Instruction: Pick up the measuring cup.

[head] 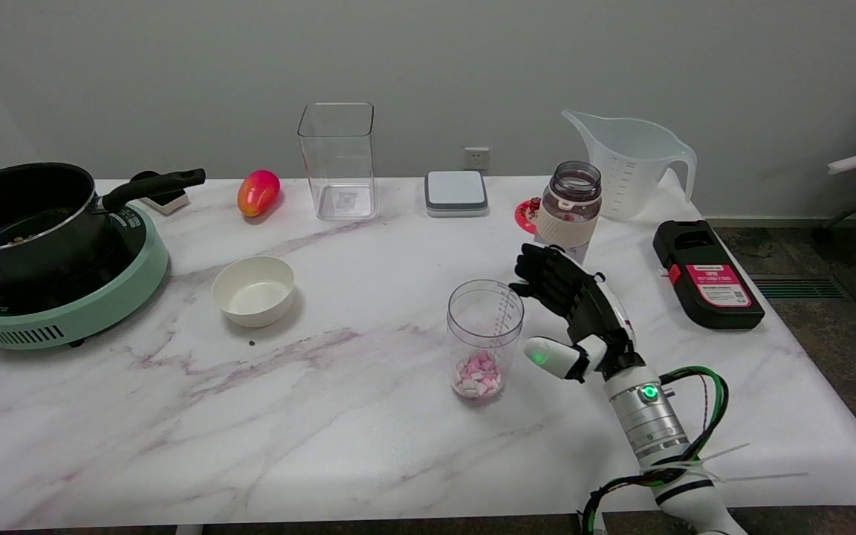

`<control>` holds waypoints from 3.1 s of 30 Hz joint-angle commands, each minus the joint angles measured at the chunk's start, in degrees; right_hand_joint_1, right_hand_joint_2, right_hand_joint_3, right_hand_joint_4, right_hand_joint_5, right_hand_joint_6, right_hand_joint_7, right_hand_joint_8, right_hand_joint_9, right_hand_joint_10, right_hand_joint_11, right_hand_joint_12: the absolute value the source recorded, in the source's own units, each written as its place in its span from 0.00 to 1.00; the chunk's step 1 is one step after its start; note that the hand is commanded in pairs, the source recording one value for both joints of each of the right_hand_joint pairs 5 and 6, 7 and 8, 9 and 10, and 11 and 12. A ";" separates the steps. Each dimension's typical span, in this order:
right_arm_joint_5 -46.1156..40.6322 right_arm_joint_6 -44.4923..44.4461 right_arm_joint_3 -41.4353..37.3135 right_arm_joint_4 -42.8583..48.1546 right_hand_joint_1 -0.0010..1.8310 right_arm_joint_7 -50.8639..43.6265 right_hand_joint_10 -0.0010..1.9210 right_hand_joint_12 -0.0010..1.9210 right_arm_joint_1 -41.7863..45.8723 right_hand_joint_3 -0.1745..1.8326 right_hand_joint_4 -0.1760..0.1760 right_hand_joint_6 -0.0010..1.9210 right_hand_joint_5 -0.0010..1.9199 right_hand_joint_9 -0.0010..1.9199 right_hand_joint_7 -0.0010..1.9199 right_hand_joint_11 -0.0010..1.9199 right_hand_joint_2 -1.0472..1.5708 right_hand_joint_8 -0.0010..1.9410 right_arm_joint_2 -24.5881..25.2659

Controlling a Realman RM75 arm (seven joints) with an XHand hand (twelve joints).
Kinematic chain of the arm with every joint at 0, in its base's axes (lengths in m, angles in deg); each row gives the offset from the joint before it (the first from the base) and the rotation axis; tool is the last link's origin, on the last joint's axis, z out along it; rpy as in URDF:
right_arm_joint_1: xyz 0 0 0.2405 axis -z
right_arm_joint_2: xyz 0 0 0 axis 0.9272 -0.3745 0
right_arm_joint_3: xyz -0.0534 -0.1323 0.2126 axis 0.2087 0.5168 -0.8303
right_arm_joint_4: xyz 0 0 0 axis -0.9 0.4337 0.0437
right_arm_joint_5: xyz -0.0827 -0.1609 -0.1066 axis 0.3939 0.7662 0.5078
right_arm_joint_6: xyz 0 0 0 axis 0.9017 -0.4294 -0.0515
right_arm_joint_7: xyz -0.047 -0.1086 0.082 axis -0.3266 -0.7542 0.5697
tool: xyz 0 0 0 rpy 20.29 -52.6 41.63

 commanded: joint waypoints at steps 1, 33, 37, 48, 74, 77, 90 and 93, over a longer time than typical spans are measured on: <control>2.16 5.85 0.22 -1.55 0.65 3.49 0.24 0.31 -4.40 0.68 0.50 0.24 0.24 0.24 0.24 0.31 0.24 0.24 0.49; 10.76 10.23 0.59 -4.77 0.71 3.49 0.25 0.30 -5.55 0.48 0.50 0.16 0.16 0.25 0.25 0.30 0.20 0.25 3.07; 10.76 10.97 0.56 -5.03 0.72 3.17 0.25 0.30 -5.95 0.59 0.50 0.16 0.16 0.25 0.25 0.30 0.25 0.25 3.33; 10.20 11.00 0.11 -5.49 0.79 3.23 0.29 0.46 -6.48 0.55 0.50 0.27 0.27 0.29 0.28 0.46 0.52 0.27 3.71; 7.40 10.84 -2.61 -4.27 0.76 0.26 0.62 0.53 -6.64 0.34 0.50 0.46 0.46 0.62 0.63 0.53 0.75 0.62 4.32; 7.40 10.94 -2.61 -4.27 0.77 -0.24 0.63 0.54 -6.75 0.34 0.50 0.47 0.47 0.63 0.63 0.54 0.75 0.62 4.35; 6.17 6.62 -2.58 -3.17 0.77 -5.06 0.64 0.55 -6.80 0.35 0.50 0.49 0.49 0.64 0.64 0.55 0.77 0.64 5.04; 5.40 5.64 -2.48 -2.91 0.75 -5.54 0.66 0.57 -6.80 0.36 0.50 0.52 0.52 0.66 0.67 0.57 0.80 0.66 5.04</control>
